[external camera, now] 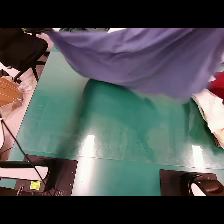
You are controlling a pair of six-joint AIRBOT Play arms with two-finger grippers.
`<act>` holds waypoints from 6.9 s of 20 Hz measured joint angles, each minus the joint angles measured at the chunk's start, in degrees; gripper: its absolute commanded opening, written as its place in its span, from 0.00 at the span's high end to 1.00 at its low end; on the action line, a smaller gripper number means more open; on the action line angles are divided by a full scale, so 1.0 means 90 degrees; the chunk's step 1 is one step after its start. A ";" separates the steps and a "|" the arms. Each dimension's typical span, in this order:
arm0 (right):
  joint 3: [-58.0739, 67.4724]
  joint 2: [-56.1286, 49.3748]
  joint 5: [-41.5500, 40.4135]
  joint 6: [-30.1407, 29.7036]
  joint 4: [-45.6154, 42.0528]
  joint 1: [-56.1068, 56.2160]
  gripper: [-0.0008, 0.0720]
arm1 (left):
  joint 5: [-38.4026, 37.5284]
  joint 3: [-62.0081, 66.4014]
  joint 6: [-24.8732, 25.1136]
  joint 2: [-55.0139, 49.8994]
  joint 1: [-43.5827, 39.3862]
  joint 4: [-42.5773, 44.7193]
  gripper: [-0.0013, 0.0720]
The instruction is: Fold the shirts.
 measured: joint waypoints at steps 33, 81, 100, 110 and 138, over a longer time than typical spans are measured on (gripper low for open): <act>-0.2193 -0.2208 0.0481 0.2492 -0.1360 -0.0857 0.98 | 0.2684 -0.4673 -0.0668 0.1887 0.0005 -0.1239 0.95; -0.3332 -0.2538 0.5319 0.0367 0.0525 -0.4197 0.37 | -0.0364 -0.6773 0.0461 0.2038 0.1341 -0.1348 0.18; -0.5027 -0.2732 0.5044 0.0352 -0.0274 -0.4624 0.37 | -0.0367 -0.9330 0.1219 0.3116 0.1593 -0.2246 0.14; -0.4364 -0.3543 0.4592 0.0398 0.0165 -0.3640 0.38 | 0.0126 -0.9673 0.1443 0.3160 0.1593 -0.2844 0.15; -0.4099 -0.1396 0.3968 0.0325 0.0971 -0.3881 0.98 | 0.0359 -0.8225 0.1049 0.3128 0.1588 -0.3796 0.95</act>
